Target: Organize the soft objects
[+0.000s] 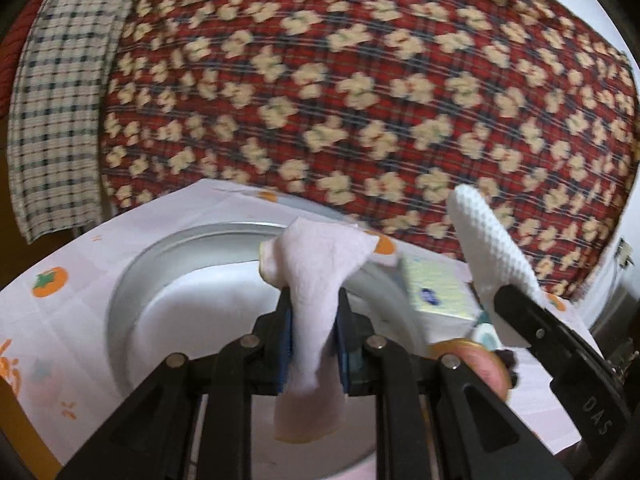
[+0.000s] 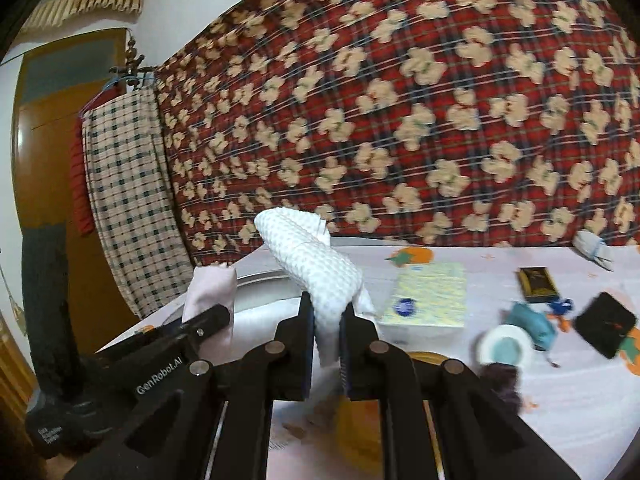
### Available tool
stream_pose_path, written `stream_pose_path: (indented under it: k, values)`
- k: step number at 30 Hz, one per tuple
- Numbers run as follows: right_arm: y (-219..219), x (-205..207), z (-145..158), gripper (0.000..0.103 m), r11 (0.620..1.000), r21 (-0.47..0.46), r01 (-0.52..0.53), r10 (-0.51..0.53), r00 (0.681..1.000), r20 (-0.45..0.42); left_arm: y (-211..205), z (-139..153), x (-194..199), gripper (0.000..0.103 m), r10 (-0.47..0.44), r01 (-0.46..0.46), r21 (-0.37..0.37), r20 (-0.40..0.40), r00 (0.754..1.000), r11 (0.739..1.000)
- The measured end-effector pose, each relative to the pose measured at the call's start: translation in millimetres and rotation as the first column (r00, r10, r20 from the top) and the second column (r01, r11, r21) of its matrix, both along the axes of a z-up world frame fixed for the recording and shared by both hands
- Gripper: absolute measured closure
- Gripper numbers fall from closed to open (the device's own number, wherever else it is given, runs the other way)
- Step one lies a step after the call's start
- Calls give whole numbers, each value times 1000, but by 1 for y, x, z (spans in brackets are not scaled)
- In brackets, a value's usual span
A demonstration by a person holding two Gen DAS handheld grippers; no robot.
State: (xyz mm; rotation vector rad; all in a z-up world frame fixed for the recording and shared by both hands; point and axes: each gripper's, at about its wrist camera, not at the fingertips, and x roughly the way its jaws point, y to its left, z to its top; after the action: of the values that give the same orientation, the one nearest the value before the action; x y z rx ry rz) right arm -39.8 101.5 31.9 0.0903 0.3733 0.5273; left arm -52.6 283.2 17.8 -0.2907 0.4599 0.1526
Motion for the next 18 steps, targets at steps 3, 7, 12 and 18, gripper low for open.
stream_pose_path:
  k: [3,7,12,18]
  values:
    - [23,7,-6,91,1000,-24,-10,10,1000,-1,15,-5,2,86,35,-35,-1,-20,999,999]
    - [48,18,-13,91,998,-53,-20,20,1000,-4,29,-12,4,86,72,-71,22,-46,996,997]
    - [69,26,-25,91,995,-98,-21,19,1000,-18,38,-22,14,86,85,-82,34,-94,992,996]
    - [81,33,-40,91,989,-140,-36,29,998,-52,42,-34,22,86,86,-82,31,-137,987,996]
